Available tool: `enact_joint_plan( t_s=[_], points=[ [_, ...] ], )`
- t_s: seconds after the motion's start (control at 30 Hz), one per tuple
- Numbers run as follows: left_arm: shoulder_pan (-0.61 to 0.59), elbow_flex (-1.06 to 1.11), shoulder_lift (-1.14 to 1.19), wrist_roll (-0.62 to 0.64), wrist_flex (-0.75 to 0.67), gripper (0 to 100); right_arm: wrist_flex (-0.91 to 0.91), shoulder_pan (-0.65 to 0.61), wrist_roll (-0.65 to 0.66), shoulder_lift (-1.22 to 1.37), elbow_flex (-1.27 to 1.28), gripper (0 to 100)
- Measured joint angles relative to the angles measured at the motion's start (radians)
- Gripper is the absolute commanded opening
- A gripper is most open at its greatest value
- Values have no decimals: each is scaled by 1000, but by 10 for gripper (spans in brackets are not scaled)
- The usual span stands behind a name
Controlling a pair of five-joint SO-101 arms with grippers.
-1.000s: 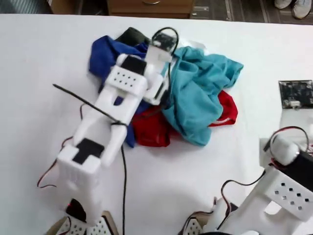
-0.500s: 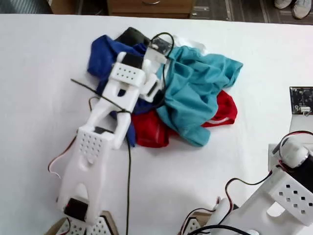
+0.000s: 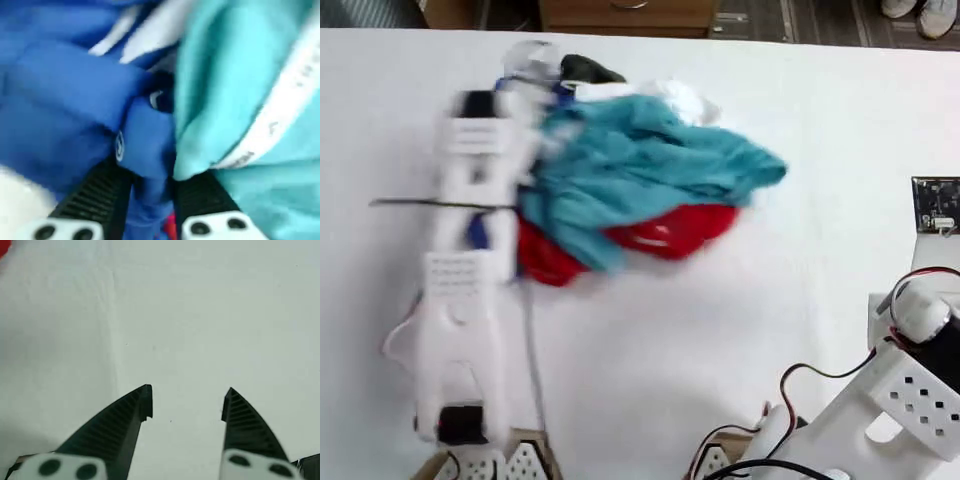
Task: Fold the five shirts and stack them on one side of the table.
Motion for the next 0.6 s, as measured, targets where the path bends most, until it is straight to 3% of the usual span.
enact_joint_plan(
  t_s=[0.23, 0.47, 0.6],
  points=[
    [-382, -92, -195, 11, 6, 20, 0, -17, 0, 0, 0, 235],
    [-677, -92, -410, 11, 6, 28, 0, -169, -32, 0, 0, 235],
    [-787, -92, -434, -5, 6, 109, 0, -259, -100, 0, 0, 235]
  ],
)
